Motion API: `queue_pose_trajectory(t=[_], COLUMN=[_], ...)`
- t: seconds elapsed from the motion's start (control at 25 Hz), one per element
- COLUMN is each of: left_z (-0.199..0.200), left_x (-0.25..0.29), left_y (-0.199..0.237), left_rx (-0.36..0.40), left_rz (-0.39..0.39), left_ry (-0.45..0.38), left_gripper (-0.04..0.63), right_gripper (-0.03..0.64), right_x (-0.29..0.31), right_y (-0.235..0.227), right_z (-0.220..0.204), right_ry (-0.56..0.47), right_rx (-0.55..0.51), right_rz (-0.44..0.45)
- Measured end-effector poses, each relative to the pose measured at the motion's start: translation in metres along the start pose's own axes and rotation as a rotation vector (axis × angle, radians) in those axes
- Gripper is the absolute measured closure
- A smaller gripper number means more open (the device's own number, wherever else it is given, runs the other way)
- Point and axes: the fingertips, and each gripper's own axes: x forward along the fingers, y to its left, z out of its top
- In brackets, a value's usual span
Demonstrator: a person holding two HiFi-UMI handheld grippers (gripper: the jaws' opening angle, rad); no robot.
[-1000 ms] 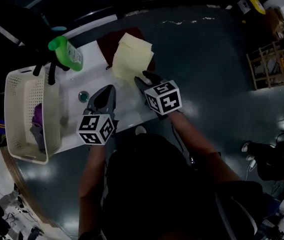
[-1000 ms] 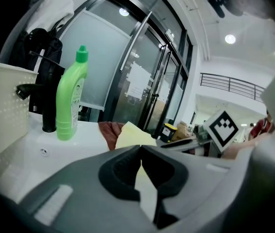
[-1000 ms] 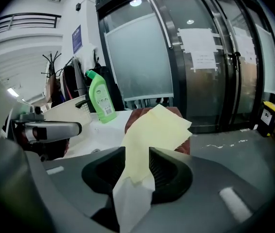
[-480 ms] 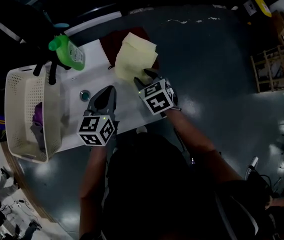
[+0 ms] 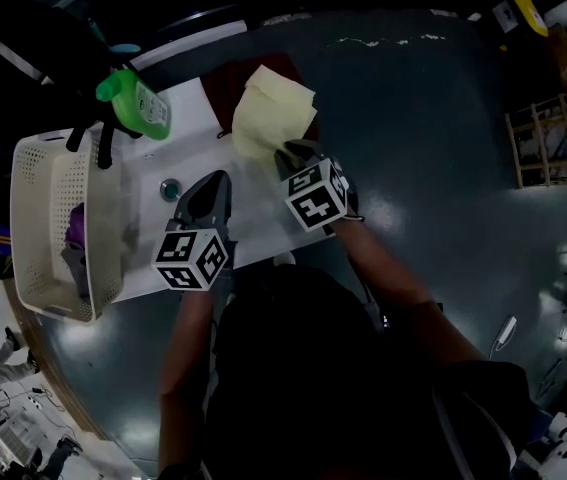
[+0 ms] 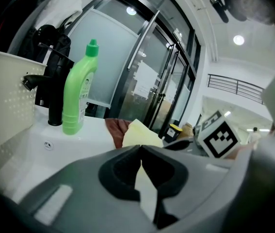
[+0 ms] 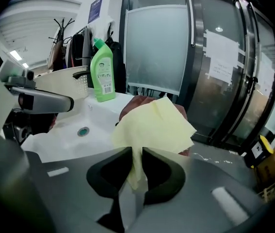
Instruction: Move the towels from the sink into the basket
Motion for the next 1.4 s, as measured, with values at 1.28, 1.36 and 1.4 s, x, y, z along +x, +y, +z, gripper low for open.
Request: queue_pose_trajectory(t=[1.28, 1.36, 1.4], left_z=[0.024, 0.027, 0.029], left_x=[-0.084, -0.091, -0.094], left_y=[0.042, 0.047, 0.049], left_rx=[-0.024, -0.027, -0.027], left_rz=[0.077, 0.081, 0.084], left_ry=[-0.109, -0.12, -0.126], left_gripper=[0.586, 0.586, 0.586], right_gripper=[0.612, 0.614, 0.614], right_x=[-0.066, -0.068, -0.07], right_y=[0.049, 0.055, 0.058], right_z=[0.097, 0.104, 0.108], right_ry=[-0.3, -0.309, -0.315], right_rx=[0.139, 0.131, 0.126], right_rz=[0.067, 0.069, 0.07])
